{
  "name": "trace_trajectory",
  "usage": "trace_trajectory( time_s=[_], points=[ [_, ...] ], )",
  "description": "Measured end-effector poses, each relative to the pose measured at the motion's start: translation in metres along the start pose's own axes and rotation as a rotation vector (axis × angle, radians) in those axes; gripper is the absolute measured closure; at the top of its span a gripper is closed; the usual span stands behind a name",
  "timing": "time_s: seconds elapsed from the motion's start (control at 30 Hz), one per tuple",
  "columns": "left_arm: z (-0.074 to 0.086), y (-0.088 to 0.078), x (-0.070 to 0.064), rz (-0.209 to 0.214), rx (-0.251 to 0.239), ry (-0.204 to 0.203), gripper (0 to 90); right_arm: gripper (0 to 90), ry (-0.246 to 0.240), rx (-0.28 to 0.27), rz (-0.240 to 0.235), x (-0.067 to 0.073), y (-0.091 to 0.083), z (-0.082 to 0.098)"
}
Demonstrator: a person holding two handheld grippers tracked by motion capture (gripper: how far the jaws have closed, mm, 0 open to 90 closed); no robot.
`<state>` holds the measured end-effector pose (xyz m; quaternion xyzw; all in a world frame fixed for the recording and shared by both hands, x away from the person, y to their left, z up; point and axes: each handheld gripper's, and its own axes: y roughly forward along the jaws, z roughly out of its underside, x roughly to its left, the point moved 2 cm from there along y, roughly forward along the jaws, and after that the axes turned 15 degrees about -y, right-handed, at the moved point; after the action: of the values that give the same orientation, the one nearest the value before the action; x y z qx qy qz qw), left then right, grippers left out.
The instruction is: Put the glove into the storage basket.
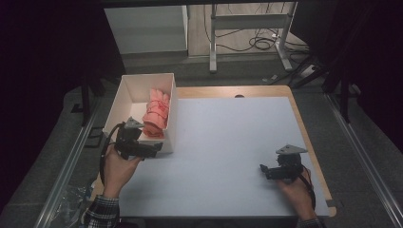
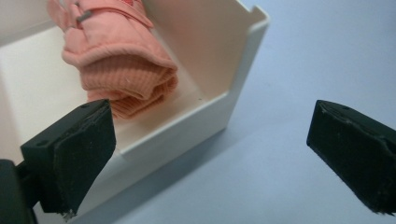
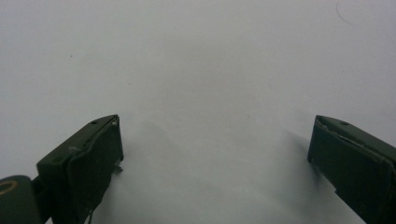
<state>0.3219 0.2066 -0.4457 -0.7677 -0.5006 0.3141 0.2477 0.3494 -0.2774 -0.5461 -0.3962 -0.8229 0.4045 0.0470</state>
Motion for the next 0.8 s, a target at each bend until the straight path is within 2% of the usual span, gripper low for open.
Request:
trace_trajectory(
  time_s=[0.4, 0.47, 0.6, 0.8],
  points=[
    [0.029, 0.011, -0.025, 0.055, -0.009, 0.062, 1.5, 3.6, 0.0, 0.0, 0.0, 0.0, 0.0, 0.0],
    [0.032, 0.015, -0.029, 0.065, -0.007, 0.075, 1.5, 3.7, 0.001, 0.0, 0.0, 0.0, 0.0, 0.0],
    [0.041, 0.025, -0.036, 0.097, -0.003, 0.075, 1.5, 3.7, 0.0, 0.0, 0.0, 0.0, 0.0, 0.0],
    [0.053, 0.043, -0.047, 0.114, 0.014, 0.094, 1.5, 3.7, 0.0, 0.0, 0.0, 0.0, 0.0, 0.0]
  ],
)
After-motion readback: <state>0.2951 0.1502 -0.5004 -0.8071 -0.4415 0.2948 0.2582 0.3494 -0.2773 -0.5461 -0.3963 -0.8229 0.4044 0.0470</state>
